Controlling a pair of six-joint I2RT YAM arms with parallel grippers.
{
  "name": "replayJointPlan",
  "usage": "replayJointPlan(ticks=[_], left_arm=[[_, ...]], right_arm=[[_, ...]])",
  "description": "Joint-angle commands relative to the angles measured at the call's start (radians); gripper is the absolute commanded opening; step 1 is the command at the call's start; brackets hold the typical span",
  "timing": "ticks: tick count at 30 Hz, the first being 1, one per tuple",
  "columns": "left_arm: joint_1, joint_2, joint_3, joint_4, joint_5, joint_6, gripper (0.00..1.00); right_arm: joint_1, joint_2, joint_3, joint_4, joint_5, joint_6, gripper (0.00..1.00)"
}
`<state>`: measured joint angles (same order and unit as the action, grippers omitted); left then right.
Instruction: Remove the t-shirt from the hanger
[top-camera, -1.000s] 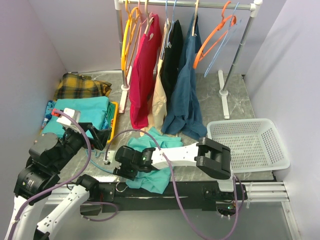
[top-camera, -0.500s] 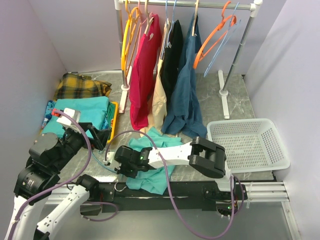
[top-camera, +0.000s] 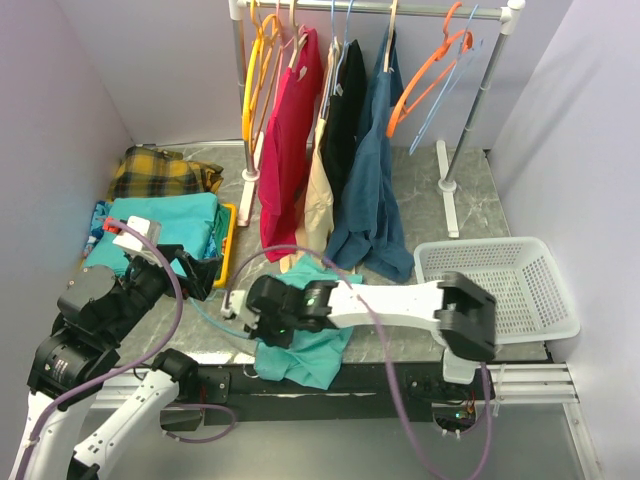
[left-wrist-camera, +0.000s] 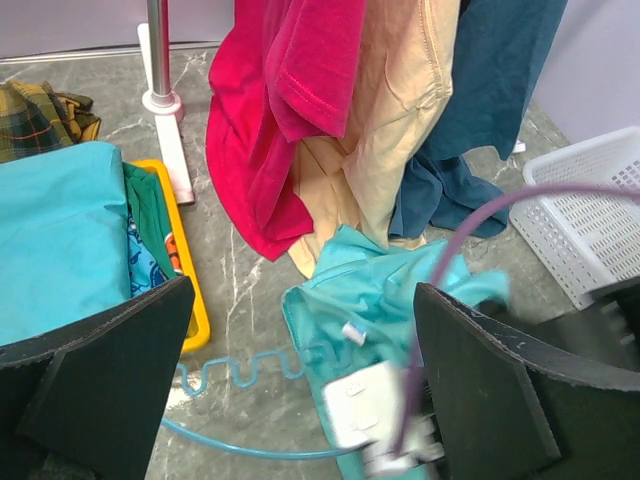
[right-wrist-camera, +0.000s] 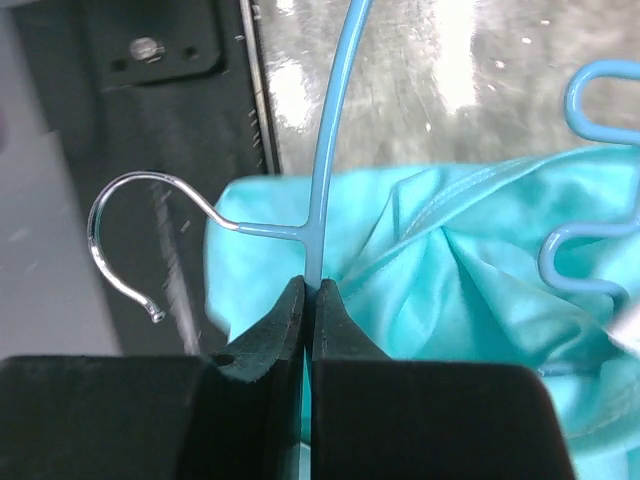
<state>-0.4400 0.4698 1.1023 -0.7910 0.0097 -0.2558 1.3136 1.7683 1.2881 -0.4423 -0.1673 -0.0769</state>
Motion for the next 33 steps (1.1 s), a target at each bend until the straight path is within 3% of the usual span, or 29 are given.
replayJointPlan(ticks=[1, 6, 10, 13, 20, 28, 33], left_arm=[[0.000, -0.011, 0.019, 0.026, -0.007, 0.013, 0.98], [0.000, -0.023, -0.005, 0.035, 0.005, 0.029, 0.99], [0.001, -0.039, -0.033, 0.065, 0.155, 0.059, 0.99], [0.000, -0.057, -0.056, 0.102, 0.312, 0.096, 0.99], [0.000, -0.051, -0.100, 0.058, 0.521, 0.167, 0.99], [0.000, -0.010, -0.139, 0.125, 0.650, 0.167, 0.99], [-0.002, 0.055, -0.163, 0.232, 0.737, 0.173, 0.99]], right_arm=[[-0.056, -0.173, 0.010, -0.113, -0.073, -0.047, 0.00], [-0.129, -0.299, -0.021, -0.177, -0.221, -0.075, 0.00], [-0.213, -0.354, -0.013, -0.231, -0.386, -0.128, 0.00], [-0.243, -0.356, 0.007, -0.286, -0.503, -0.171, 0.00], [-0.316, -0.385, 0.017, -0.378, -0.733, -0.244, 0.00], [-0.516, -0.379, 0.078, -0.503, -1.012, -0.380, 0.00], [-0.545, -0.308, 0.174, -0.611, -1.121, -0.458, 0.00]])
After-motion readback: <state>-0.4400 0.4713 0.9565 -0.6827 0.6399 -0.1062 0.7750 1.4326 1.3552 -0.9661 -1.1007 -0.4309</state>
